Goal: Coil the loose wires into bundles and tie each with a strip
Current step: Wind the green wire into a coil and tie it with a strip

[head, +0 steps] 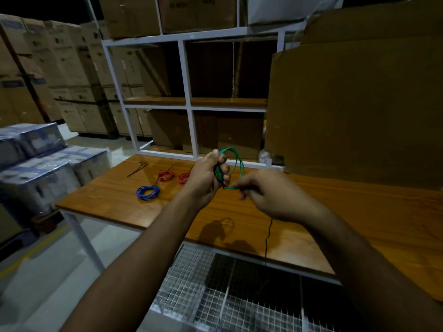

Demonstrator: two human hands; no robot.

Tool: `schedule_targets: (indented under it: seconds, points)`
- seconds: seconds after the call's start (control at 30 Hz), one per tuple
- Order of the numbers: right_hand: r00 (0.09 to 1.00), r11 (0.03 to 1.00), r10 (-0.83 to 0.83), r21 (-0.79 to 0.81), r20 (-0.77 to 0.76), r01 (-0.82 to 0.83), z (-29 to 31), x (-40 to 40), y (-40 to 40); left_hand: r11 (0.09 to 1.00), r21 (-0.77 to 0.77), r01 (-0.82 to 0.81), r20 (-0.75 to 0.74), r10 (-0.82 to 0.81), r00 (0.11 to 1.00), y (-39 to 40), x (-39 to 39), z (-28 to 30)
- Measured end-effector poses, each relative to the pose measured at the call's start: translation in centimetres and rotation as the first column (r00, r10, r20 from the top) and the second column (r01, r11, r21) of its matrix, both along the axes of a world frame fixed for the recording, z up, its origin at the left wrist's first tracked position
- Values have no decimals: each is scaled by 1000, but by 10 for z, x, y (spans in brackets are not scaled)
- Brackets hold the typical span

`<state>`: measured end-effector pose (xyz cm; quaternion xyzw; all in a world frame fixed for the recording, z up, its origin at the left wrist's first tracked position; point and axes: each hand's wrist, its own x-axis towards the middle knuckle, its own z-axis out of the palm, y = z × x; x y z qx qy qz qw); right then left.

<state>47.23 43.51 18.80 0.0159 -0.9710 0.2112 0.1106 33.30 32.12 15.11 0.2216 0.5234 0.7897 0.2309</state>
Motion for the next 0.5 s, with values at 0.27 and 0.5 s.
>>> schedule_targets:
  seconds: [0.27, 0.5]
  points:
    - [871, 981, -24, 157, -491, 116, -4, -18, 23, 992, -98, 75, -8, -76, 997, 2, 15, -3]
    - [905, 979, -168, 39, -390, 198, -3, -54, 52, 942, -3, 334, 223, -325, 919, 3, 20, -8]
